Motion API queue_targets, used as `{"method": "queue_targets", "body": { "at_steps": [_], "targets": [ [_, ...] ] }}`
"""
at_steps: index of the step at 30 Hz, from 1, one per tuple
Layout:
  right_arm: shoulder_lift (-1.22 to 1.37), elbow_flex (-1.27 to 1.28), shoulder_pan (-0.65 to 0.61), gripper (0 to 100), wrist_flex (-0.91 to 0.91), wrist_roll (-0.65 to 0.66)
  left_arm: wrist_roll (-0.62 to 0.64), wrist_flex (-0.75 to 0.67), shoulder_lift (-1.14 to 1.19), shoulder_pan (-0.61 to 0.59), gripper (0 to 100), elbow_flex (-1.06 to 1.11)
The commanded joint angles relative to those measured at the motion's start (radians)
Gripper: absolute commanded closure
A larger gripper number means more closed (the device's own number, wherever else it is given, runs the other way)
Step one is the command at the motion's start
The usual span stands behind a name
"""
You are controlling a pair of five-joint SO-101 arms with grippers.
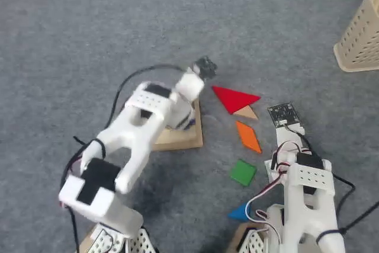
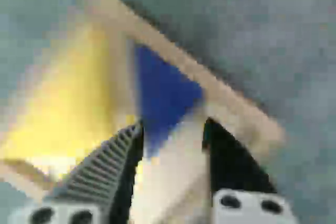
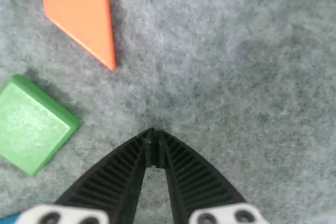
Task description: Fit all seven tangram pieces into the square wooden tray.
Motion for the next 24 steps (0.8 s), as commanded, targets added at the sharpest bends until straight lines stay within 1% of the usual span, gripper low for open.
{"method": "queue_targets", "body": {
  "at_steps": [1,4,6,9,12,16,20,24],
  "targets": [
    [-0.028,-0.005,0.008,98.2,-0.010,0.025,-0.037,0.012,-0.155,0.018,82,0.125],
    [-0.028,-0.005,0.008,98.2,-0.010,0.025,-0.046,0.012,-0.250,0.005,82,0.173],
    [-0.028,-0.005,0.008,98.2,-0.008,0.023,-0.043,0.020,-0.334,-0.026,82,0.170],
    [-0.028,-0.005,0.008,98.2,-0.008,0.023,-0.043,0.064,-0.440,-0.046,82,0.133],
    [-0.028,-0.005,0.008,98.2,-0.008,0.021,-0.041,0.084,-0.483,-0.051,82,0.090],
    [-0.028,-0.005,0.008,98.2,-0.010,0.020,0.006,0.018,-0.414,-0.051,82,0.051],
    [-0.028,-0.005,0.008,98.2,-0.010,0.018,0.023,-0.066,-0.222,-0.052,82,-0.005],
    [-0.028,-0.005,0.008,98.2,-0.008,0.018,0.064,-0.074,-0.035,-0.086,83,-0.128]
  ]
}}
